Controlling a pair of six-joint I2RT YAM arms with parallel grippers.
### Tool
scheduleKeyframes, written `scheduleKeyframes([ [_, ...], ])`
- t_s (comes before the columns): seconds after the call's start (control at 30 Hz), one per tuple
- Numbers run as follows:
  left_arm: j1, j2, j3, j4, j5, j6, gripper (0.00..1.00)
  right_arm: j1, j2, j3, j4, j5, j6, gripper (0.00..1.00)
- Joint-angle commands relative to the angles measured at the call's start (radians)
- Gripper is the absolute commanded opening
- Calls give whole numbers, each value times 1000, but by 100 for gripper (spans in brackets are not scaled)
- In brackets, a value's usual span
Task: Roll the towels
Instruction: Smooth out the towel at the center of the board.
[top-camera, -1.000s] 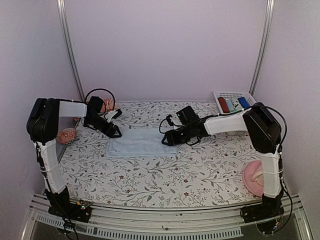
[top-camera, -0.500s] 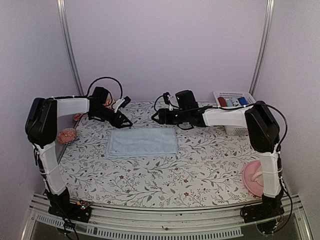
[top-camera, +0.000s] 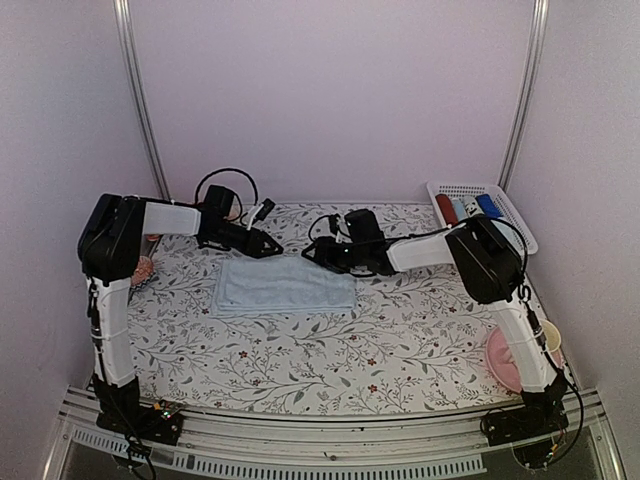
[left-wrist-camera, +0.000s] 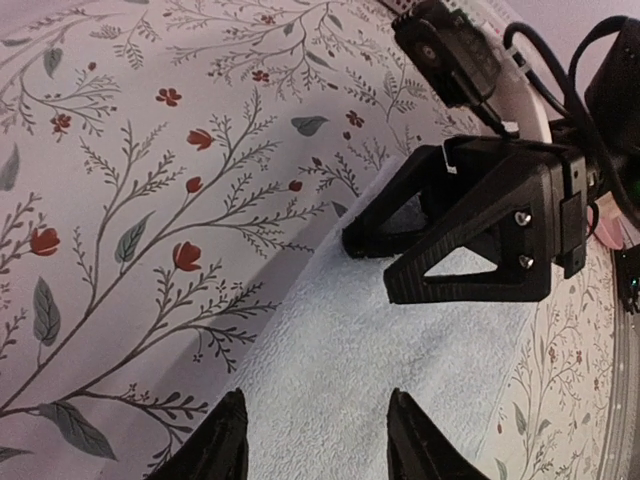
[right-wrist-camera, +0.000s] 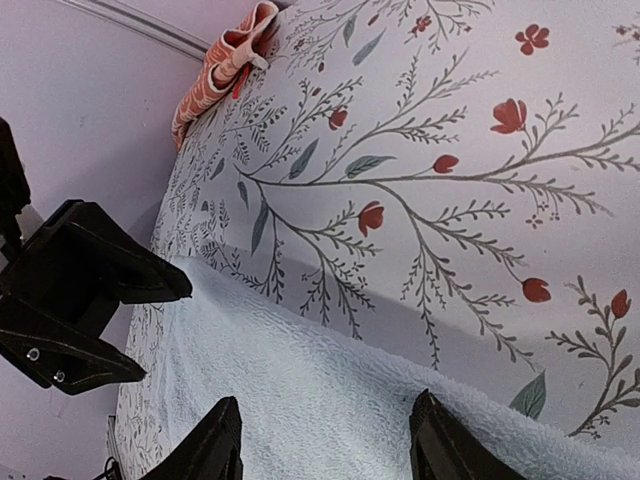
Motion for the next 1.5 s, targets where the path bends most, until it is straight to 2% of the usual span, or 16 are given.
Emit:
scheduleKeyframes([
  [0.0,-20,44,8,79,-137,-60,49,-16,32,7,61,2,86,58],
  [0.23,-24,106,21,35,-292,-50,50,-24,21,-35,59,21,99,58],
  [0.43,-24,99,27,4,-306,-58,54,-25,-9,-28,59,-24,65,58],
  [0.57,-23,57,24,6,-313,-59,68,-24,-66,-58,35,-2,29,58],
  [0.73,-2,-43,21,3,-255,-38,83,-24,-179,-108,-41,91,-44,59],
  [0.83,7,-132,14,-19,-240,2,97,-24,-212,-104,-106,130,-104,61],
  [1.13,72,-381,-176,-78,-250,110,97,-23,-199,2,-342,194,-317,63],
  [1.47,241,-596,-437,-118,-173,222,97,-26,-44,106,-469,228,-378,63],
])
